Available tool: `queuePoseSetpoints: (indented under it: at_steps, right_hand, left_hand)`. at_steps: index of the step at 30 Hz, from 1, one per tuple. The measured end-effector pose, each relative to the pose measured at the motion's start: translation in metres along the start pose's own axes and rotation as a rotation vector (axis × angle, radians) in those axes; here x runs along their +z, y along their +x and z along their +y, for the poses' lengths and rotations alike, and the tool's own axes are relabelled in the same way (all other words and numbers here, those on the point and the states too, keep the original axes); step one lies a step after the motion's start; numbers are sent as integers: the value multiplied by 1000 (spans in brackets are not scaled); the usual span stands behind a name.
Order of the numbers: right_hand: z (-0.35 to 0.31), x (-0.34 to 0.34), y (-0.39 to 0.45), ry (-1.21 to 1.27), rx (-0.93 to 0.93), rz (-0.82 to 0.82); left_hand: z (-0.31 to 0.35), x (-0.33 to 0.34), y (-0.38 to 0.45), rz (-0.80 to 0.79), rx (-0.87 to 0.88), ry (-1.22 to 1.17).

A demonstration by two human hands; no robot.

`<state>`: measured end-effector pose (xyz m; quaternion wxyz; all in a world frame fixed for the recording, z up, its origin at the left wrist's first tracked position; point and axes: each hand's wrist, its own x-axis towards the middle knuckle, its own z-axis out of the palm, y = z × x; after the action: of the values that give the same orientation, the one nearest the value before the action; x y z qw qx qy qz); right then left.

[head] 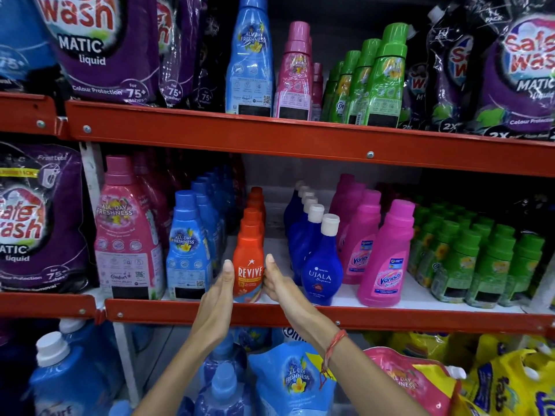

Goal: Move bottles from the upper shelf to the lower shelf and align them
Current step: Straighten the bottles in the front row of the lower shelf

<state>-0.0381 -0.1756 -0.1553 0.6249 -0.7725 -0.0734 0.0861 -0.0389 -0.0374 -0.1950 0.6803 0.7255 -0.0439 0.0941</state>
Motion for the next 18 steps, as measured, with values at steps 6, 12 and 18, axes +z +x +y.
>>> queuePoseSetpoints:
  at_steps: [6,12,18]
  right_hand:
    - [1,-8,-18,-25,-164,164]
    - [0,-35,-44,83,-446,573]
    - [18,-66,-48,-58,-367,805]
  left_hand:
    - [13,6,-19,157,98,85]
    - [21,28,-32,354,368,138]
    - [38,84,-25,76,287,208]
